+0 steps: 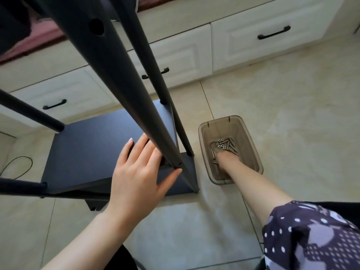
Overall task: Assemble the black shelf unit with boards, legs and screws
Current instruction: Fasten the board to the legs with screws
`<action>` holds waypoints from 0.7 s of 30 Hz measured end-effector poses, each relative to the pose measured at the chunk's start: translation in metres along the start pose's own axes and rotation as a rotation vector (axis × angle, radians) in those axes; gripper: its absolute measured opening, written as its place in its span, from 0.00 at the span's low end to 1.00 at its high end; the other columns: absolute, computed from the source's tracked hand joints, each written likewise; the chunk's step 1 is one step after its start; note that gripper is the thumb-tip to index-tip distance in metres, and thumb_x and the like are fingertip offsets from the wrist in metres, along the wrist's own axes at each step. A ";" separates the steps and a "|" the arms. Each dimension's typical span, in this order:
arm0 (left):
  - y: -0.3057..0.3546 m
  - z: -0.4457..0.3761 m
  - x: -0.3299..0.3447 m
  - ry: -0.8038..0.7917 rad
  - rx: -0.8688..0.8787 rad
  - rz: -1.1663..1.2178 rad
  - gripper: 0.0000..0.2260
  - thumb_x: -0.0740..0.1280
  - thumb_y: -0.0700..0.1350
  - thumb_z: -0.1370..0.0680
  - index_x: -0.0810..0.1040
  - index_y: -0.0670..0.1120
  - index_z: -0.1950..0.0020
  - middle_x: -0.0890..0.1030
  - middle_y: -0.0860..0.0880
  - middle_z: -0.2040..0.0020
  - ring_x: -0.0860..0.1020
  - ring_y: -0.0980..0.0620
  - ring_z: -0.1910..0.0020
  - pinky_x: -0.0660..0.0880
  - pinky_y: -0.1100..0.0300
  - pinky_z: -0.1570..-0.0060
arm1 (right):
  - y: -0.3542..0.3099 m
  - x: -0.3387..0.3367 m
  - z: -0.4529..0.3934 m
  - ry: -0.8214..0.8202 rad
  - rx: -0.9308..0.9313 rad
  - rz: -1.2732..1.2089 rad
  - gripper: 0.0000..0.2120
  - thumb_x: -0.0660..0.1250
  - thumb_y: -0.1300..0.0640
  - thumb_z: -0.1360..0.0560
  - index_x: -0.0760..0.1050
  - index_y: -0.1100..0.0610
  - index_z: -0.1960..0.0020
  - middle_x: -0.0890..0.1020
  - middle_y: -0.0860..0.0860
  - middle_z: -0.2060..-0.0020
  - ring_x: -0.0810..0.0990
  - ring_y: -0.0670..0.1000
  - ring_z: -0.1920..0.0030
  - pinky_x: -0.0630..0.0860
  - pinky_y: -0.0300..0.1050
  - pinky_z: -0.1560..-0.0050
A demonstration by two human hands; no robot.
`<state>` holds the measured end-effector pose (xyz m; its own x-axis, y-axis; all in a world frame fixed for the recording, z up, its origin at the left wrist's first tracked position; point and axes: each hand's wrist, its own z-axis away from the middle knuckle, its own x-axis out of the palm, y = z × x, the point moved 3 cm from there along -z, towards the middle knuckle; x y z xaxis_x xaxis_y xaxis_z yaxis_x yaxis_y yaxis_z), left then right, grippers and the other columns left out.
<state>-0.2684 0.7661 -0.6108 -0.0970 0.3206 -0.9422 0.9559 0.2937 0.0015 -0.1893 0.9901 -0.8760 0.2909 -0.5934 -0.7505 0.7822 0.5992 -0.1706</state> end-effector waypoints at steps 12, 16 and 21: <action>0.005 -0.008 -0.014 -0.187 -0.106 0.099 0.30 0.74 0.53 0.25 0.73 0.45 0.25 0.72 0.47 0.25 0.67 0.44 0.23 0.64 0.42 0.26 | -0.014 -0.050 0.057 0.104 -0.083 -0.011 0.15 0.58 0.68 0.23 0.75 0.63 0.37 0.77 0.62 0.38 0.78 0.62 0.38 0.75 0.51 0.42; 0.009 -0.007 -0.019 -0.263 -0.158 0.140 0.31 0.69 0.57 0.21 0.65 0.50 0.20 0.63 0.52 0.20 0.57 0.49 0.19 0.56 0.46 0.23 | -0.025 -0.097 0.110 0.145 -0.135 -0.005 0.11 0.68 0.66 0.25 0.77 0.64 0.43 0.80 0.62 0.44 0.81 0.62 0.45 0.74 0.46 0.55; 0.017 -0.002 -0.033 -0.163 -0.293 0.361 0.23 0.70 0.46 0.21 0.73 0.46 0.27 0.76 0.48 0.29 0.66 0.45 0.23 0.62 0.47 0.25 | -0.039 -0.142 0.184 0.225 -0.199 -0.118 0.02 0.74 0.62 0.30 0.82 0.61 0.60 0.85 0.58 0.60 0.84 0.56 0.56 0.79 0.45 0.59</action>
<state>-0.2498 0.7620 -0.5795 0.2931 0.3106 -0.9042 0.8000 0.4382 0.4098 -0.1603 0.9521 -0.6455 0.0579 -0.5451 -0.8364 0.6738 0.6396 -0.3702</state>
